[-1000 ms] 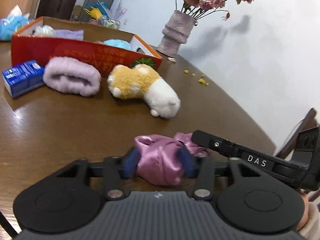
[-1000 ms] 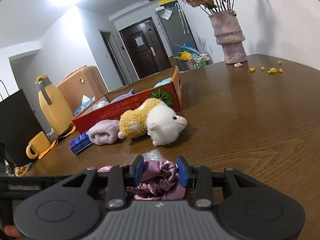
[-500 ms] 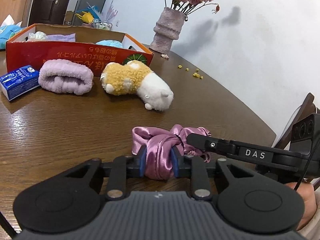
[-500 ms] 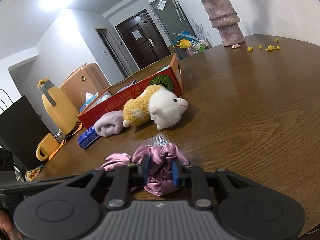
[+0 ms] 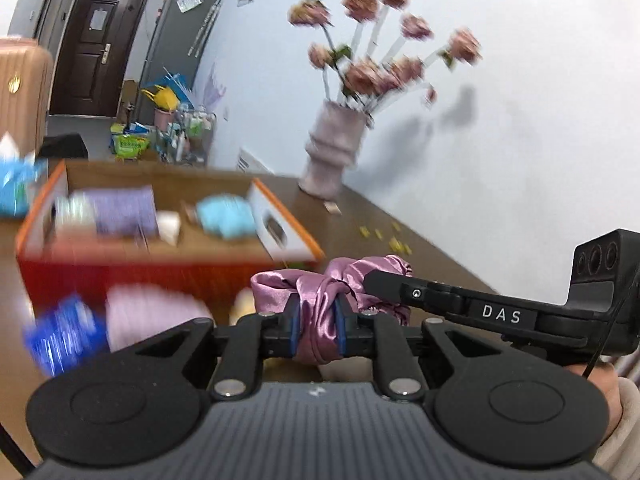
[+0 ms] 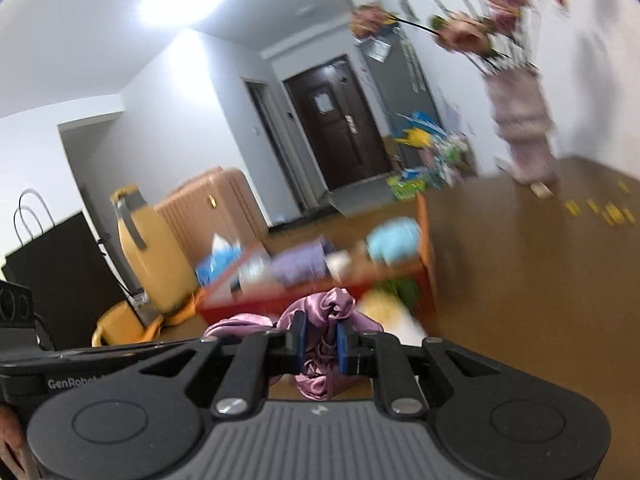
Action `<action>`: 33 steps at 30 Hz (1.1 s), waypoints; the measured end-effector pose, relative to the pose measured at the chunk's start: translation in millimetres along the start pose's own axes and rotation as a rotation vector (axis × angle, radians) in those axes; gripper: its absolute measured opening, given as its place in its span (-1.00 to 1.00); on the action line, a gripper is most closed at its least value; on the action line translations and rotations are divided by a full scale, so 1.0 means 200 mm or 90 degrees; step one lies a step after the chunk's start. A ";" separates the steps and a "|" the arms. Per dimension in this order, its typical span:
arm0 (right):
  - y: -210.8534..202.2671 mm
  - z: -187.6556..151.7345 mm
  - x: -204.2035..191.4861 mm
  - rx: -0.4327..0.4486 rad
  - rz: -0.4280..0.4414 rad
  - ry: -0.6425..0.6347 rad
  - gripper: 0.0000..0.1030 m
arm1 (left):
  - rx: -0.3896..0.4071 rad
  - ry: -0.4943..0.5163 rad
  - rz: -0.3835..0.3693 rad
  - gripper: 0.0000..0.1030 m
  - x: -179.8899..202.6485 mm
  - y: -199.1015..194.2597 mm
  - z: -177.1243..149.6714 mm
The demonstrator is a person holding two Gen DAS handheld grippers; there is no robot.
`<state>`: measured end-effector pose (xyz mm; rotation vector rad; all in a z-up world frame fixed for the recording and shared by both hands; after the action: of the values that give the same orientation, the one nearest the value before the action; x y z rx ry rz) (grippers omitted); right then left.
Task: Organize soft objects
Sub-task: 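Lift the pink scrunchie and carry it over the box, then open both tools to drop the scrunchie in the box and withdraw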
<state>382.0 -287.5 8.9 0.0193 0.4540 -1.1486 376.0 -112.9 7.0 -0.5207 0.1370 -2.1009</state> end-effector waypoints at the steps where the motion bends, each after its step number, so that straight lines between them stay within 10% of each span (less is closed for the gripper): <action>1: 0.10 0.06 0.01 -0.004 0.001 -0.009 -0.73 | -0.002 0.002 0.007 -0.67 -0.06 0.07 0.08; 10: 0.95 0.07 0.08 -0.171 -0.022 0.009 -0.71 | -0.141 -0.021 0.105 -0.64 -0.60 0.57 0.20; 20: 1.05 -0.09 0.02 -0.237 -0.042 -0.026 -0.40 | -0.178 0.013 0.116 -0.17 -0.72 0.53 0.13; 28: 0.67 0.31 -0.10 -0.121 -0.054 -0.104 0.00 | -0.049 0.051 0.203 -0.04 -0.61 0.20 0.46; 33: 0.32 0.55 -0.21 0.009 -0.070 -0.194 0.53 | 0.078 0.088 0.230 0.47 -0.46 -0.15 0.61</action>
<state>461.0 -250.4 111.0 -0.1682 0.1768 -1.2385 447.6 -8.2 97.8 -0.2542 0.1685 -1.7765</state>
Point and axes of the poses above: each gripper's, at about its wrist camera, not at the fingertips, and y roughly the way its jaws point, x to its right, z to its top, the point moved 6 cm from there along y, roughly the way its jaws point, and after that the axes turned 8 degrees about x, right-handed, at the moved point
